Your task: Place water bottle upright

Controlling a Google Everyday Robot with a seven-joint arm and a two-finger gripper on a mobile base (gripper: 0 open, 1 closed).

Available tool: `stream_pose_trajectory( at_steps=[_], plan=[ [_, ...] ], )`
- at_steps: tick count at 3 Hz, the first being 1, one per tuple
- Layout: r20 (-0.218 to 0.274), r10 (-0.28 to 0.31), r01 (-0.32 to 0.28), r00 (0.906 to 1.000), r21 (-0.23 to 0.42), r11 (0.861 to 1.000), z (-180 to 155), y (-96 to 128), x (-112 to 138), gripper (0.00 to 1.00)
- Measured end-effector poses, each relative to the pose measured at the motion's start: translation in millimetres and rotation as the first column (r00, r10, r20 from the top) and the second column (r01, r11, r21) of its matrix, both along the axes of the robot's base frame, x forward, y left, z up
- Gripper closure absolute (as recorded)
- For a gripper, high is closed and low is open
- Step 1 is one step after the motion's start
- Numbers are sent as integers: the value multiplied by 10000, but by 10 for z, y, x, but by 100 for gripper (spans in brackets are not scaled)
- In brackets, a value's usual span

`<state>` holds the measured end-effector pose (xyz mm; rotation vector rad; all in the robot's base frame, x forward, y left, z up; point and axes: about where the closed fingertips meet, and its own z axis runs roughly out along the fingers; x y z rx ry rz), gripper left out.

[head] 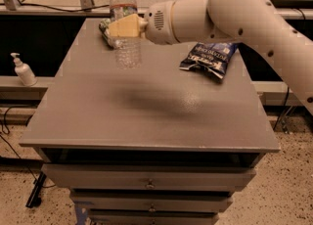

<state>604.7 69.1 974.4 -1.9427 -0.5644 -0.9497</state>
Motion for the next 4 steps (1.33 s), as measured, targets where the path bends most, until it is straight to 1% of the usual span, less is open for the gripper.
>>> stream_pose_trajectory(
  at_steps=[1, 2, 3, 4],
  plan=[
    [1301, 1151, -1218, 9848, 448, 9915, 119, 49, -67, 100],
    [2174, 1595, -1658, 9630, 110, 9861, 149, 112, -102, 100],
    [2587, 2145, -2176, 9419, -166, 9759, 150, 200, -140, 100],
    [3516, 3070, -3093, 8844, -512, 9496, 111, 232, -252, 100]
  ],
)
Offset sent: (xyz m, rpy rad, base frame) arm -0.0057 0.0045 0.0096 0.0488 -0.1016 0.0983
